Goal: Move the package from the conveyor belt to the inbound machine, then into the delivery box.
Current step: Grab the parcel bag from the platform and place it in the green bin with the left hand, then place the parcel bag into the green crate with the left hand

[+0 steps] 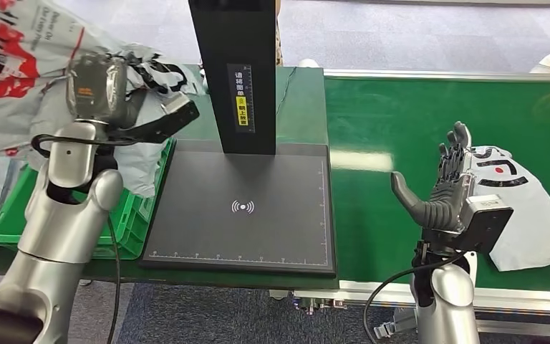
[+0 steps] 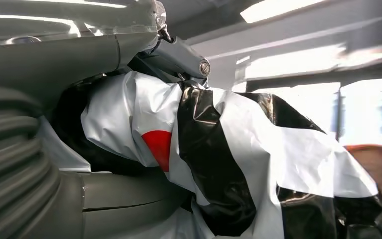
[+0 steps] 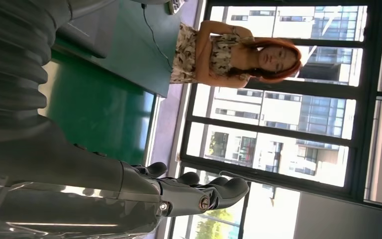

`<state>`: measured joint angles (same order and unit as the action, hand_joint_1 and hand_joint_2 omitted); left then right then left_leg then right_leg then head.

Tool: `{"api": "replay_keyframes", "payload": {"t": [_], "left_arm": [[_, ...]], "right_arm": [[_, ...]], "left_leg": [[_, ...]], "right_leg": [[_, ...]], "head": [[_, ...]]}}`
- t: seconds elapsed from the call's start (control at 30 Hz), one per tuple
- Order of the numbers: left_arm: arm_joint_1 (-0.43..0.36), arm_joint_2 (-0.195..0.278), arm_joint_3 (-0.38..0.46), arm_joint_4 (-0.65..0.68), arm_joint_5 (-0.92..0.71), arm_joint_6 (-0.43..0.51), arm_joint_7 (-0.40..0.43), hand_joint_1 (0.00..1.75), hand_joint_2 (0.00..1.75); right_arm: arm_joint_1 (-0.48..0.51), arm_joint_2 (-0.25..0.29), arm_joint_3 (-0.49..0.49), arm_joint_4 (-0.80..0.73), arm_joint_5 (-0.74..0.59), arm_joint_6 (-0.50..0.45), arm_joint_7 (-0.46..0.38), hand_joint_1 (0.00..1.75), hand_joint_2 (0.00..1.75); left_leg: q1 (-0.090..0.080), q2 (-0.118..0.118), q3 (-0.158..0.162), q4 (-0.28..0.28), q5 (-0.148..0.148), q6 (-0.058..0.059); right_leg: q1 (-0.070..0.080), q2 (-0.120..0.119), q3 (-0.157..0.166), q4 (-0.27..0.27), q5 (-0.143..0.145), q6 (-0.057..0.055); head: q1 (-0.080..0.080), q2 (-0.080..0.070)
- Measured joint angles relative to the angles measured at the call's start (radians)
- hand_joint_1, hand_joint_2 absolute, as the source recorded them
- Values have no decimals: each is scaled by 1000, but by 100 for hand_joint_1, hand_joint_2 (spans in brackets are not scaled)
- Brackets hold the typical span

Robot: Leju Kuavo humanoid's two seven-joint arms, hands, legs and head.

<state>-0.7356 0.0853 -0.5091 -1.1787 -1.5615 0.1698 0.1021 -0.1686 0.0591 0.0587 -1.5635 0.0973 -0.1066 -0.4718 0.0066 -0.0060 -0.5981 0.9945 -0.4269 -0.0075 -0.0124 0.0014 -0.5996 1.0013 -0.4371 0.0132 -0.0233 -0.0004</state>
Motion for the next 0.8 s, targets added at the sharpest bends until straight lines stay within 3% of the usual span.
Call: {"api": "replay_keyframes", "payload": {"t": [0.1, 0.23, 0.37, 0.6, 0.8], "left_arm": [[-34, 24, 91, 72, 0, -37, 58, 175, 175], [-127, 59, 192, 286, 2, -69, 112, 175, 175], [-196, 94, 257, 494, 6, -183, 151, 175, 175], [-247, 126, 294, 712, -3, -366, 205, 175, 175], [-253, 128, 301, 783, -6, -403, 206, 175, 175]], "right_arm": [[-4, 1, 1, 2, 17, 7, 0, 0, 175], [-25, 5, 9, 17, 25, 19, 4, 0, 175], [-50, 5, 21, 40, 23, 31, 10, 0, 175], [-97, 5, 48, 83, 17, 38, 14, 0, 175], [-111, 5, 65, 109, 12, 38, 14, 0, 175]], "left_leg": [[0, 0, 0, 0, 1, -1], [0, 0, 0, 0, 2, -2], [0, 0, 0, 0, 2, -2], [0, 0, -1, 0, 2, -2], [0, 0, -1, 0, 2, -2]], "right_leg": [[0, 0, 0, 0, 0, 0], [1, 0, 0, 1, 1, -1], [1, 0, 0, 2, 1, -1], [1, 0, -1, 2, 0, -1], [0, 0, -1, 2, 0, -1]], "head": [[0, 0], [0, 0], [0, 0], [0, 0], [0, 0]]}}
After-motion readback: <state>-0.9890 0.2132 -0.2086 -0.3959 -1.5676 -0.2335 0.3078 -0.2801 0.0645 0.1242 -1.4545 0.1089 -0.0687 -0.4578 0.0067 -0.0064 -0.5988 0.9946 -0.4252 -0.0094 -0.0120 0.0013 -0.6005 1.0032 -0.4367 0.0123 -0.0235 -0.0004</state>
